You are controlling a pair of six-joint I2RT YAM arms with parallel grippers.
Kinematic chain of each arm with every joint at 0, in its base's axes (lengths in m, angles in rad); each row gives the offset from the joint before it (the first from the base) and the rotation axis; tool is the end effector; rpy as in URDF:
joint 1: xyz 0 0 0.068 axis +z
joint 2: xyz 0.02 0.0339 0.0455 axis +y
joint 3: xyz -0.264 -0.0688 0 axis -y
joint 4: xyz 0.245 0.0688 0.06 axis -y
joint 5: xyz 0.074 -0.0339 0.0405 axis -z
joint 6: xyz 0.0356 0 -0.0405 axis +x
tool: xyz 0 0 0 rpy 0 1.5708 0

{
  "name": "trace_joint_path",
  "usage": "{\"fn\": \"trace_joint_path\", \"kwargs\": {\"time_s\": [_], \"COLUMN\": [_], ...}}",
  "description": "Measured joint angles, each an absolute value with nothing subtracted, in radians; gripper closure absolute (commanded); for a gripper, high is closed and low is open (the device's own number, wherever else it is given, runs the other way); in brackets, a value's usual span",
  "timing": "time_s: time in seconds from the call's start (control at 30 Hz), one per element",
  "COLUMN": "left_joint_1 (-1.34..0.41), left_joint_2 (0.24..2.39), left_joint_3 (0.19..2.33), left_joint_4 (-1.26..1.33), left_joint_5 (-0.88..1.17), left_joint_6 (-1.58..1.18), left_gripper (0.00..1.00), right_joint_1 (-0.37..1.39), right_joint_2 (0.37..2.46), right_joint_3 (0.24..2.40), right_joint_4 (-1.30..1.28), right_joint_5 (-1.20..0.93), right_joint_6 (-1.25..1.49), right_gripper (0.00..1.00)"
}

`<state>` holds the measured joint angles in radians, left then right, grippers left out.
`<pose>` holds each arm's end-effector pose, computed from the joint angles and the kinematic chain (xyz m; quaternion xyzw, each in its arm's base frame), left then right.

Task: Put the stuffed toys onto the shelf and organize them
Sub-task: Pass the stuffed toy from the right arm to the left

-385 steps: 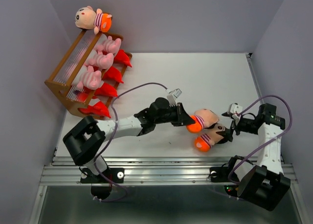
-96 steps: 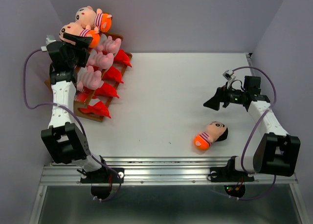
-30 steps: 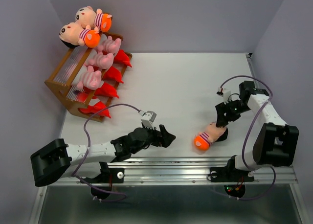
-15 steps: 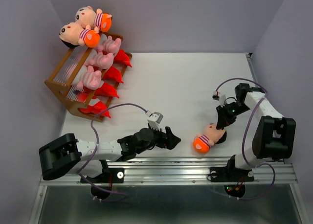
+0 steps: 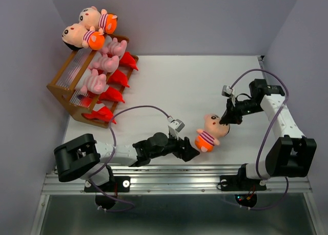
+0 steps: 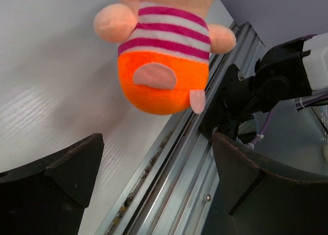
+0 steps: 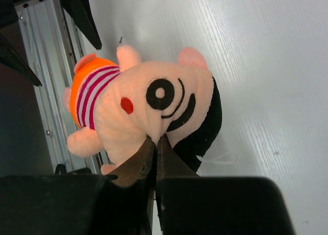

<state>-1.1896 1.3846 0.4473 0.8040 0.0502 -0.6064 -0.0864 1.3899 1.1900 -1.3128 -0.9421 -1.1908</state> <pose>0.0999 -0.2542 0.1964 0.2321 0.7159 -0.5266 0.3954 0.2317 0.0088 0.2886 -0.4785 0.7514 0.3488 0.2912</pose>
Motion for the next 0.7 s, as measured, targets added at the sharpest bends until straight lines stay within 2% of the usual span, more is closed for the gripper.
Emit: {"fn": "trace_joint_path", "kwargs": {"time_s": [0.3, 0.37, 0.63, 0.7], "left_joint_1": [-1.190, -1.190, -1.190, -1.191], "left_joint_2": [1.466, 1.489, 1.516, 1.515], "left_joint_3": [0.466, 0.474, 0.486, 0.478], "left_joint_4": [0.921, 0.944, 1.011, 1.032], "left_joint_5": [0.079, 0.079, 0.059, 0.032], "left_joint_6": [-0.624, -0.635, -0.698, -0.718], "left_gripper": [0.05, 0.13, 0.25, 0.31], "right_joint_1": [-0.060, -0.053, -0.044, -0.044], "right_joint_2": [1.367, 1.351, 1.333, 1.333], "right_joint_3": [1.172, 1.161, 1.126, 1.120], "right_joint_4": [-1.328, -1.330, -1.331, -1.328], "right_joint_5": [-1.043, -1.060, -1.101, -1.113], "right_joint_6": [-1.250, -1.255, -1.270, -1.268], "right_gripper": [0.99, 0.99, 0.99, 0.99]}}
